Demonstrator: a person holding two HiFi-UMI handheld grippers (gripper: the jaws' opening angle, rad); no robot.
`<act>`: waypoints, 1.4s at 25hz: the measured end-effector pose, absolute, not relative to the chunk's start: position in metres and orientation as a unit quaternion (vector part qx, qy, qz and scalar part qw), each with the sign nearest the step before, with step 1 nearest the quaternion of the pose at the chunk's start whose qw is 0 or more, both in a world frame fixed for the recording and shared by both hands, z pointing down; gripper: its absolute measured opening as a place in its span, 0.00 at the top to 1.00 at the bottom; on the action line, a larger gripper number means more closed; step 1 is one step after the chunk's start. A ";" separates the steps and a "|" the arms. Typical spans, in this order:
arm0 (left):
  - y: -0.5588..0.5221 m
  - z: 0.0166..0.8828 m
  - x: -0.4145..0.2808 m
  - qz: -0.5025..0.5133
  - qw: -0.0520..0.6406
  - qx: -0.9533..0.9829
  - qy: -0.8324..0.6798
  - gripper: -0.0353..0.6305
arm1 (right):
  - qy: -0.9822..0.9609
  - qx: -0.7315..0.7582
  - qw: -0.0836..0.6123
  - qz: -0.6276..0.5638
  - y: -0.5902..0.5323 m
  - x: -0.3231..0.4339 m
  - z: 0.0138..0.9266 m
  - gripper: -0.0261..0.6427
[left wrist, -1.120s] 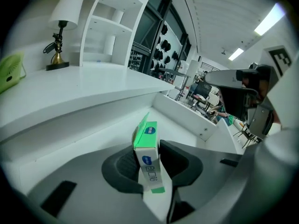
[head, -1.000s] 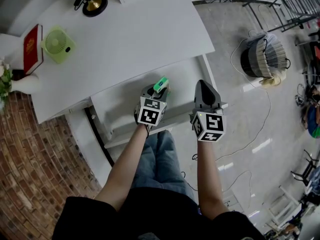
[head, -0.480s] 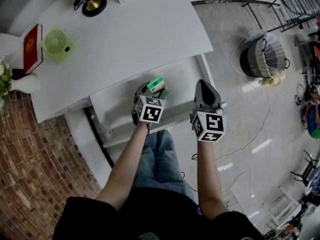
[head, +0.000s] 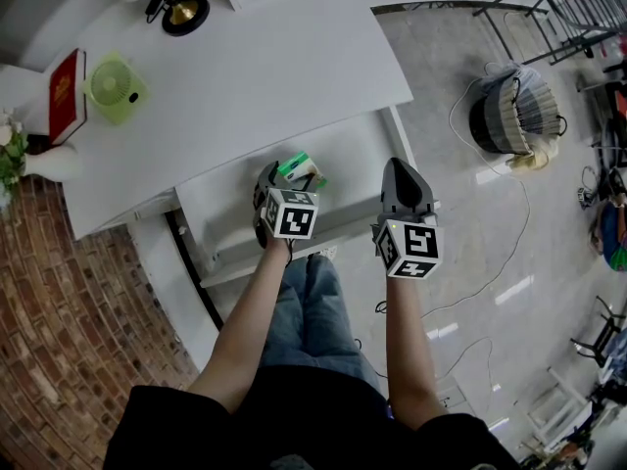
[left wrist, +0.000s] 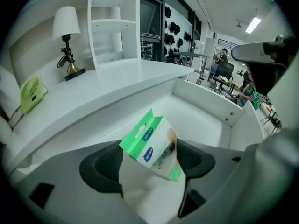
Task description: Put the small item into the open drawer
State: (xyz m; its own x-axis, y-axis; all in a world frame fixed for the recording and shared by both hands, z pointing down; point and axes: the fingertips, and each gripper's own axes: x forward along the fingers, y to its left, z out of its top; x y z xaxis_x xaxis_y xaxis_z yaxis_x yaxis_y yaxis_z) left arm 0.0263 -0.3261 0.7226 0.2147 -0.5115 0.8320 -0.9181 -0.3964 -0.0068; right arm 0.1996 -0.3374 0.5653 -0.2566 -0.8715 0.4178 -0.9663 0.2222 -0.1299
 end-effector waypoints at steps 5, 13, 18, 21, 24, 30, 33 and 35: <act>-0.325 0.717 0.023 0.396 0.246 0.736 -0.491 0.43 | -0.772 0.596 0.122 0.185 -0.335 0.202 0.565 0.96; -0.324 0.711 0.013 0.392 0.248 0.725 -0.508 0.43 | -0.774 0.594 0.117 0.183 -0.334 0.201 0.560 0.96; -0.323 0.706 0.015 0.382 0.249 0.731 -0.507 0.43 | -0.774 0.596 0.114 0.183 -0.332 0.201 0.557 0.96; -0.322 0.692 0.018 0.368 0.245 0.741 -0.505 0.43 | -0.773 0.598 0.110 0.181 -0.332 0.202 0.552 0.96; -0.323 0.662 0.025 0.338 0.234 0.759 -0.505 0.43 | -0.772 0.602 0.106 0.174 -0.332 0.203 0.542 0.96; -0.337 0.568 0.035 0.240 0.189 0.808 -0.503 0.43 | -0.774 0.608 0.086 0.153 -0.330 0.202 0.507 0.96; -0.343 0.526 0.032 0.202 0.164 0.821 -0.508 0.58 | -0.777 0.610 0.074 0.138 -0.326 0.198 0.480 0.96; -0.346 0.498 0.029 0.179 0.144 0.829 -0.511 0.68 | -0.779 0.611 0.066 0.125 -0.322 0.198 0.463 0.96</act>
